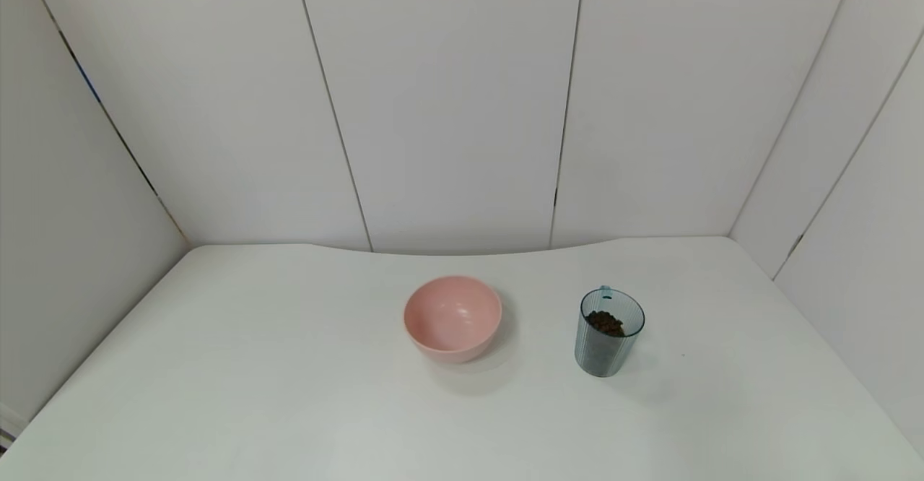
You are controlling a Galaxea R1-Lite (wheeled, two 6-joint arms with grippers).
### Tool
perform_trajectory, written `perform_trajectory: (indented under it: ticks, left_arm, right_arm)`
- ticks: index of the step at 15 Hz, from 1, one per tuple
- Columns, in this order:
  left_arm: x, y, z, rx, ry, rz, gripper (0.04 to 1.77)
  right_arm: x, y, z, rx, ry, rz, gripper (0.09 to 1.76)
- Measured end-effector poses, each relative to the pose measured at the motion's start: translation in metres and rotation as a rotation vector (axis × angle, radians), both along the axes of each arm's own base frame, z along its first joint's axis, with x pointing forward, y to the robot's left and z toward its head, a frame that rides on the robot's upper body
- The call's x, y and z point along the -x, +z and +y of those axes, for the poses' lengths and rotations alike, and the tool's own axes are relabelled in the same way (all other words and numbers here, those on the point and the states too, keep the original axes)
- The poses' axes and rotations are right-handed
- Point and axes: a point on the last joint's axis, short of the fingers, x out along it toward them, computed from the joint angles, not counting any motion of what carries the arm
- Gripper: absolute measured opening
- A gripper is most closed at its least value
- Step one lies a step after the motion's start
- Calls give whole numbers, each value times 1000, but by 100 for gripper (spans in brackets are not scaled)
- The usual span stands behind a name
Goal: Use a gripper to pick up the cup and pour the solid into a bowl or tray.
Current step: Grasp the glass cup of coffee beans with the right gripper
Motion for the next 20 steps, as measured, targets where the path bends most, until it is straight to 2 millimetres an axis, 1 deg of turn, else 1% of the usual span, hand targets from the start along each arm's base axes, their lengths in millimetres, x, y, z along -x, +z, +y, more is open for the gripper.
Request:
perform_trajectory:
  ticks: [2, 4, 6, 9, 10, 12, 13, 15, 17, 18, 20]
  left_arm:
    - [0, 0, 0, 0, 0, 0, 172]
    - [0, 0, 0, 0, 0, 0, 172]
    - [0, 0, 0, 0, 0, 0, 172]
    - [0, 0, 0, 0, 0, 0, 172]
    - [0, 0, 0, 0, 0, 0, 172]
    - [0, 0, 0, 0, 0, 0, 172]
    - [0, 0, 0, 0, 0, 0, 172]
    - [0, 0, 0, 0, 0, 0, 172]
    - [0, 0, 0, 0, 0, 0, 172]
    - [0, 0, 0, 0, 0, 0, 172]
    - [0, 0, 0, 0, 0, 0, 172]
  right_arm:
    - [0, 1, 0, 2, -5, 0, 171]
    - [3, 14, 0, 3, -4, -32, 171]
    - [4, 34, 0, 4, 5, -45, 171]
    - [-6, 76, 0, 3, 35, -25, 171]
    - [-13, 95, 1, 3, 52, -16, 171]
    - [-29, 125, 2, 5, 90, 9, 171]
    - [-41, 140, 3, 8, 117, 26, 171]
    - [-66, 163, 4, 21, 159, 67, 171]
    - [-92, 175, 7, 32, 199, 116, 171]
    - [-105, 178, 10, 37, 228, 146, 171]
    - [-130, 177, 18, 45, 289, 221, 171]
